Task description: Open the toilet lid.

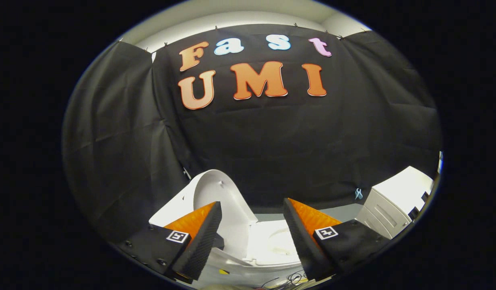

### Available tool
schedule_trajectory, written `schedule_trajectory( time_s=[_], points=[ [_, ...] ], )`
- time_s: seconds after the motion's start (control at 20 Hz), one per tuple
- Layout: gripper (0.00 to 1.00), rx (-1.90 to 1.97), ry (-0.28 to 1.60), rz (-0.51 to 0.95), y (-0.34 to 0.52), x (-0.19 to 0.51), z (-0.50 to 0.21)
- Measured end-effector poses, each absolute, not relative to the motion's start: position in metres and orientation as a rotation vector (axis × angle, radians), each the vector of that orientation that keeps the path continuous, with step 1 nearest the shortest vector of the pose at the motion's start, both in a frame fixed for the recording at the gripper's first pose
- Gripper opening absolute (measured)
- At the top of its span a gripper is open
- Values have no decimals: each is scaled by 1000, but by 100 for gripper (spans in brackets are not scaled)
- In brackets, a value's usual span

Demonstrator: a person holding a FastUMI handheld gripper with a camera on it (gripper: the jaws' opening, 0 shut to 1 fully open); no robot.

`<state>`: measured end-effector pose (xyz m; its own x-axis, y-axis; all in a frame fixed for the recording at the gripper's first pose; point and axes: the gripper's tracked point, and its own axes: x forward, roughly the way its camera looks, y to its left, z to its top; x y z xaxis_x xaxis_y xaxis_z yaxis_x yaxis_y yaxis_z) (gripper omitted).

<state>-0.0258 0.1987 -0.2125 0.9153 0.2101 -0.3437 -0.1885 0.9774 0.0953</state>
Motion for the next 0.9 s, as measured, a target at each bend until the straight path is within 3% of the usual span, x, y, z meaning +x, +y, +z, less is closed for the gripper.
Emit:
schedule_trajectory(
  time_s=[0.9],
  points=[
    [99, 62, 254, 150, 141, -19, -141]
  ],
)
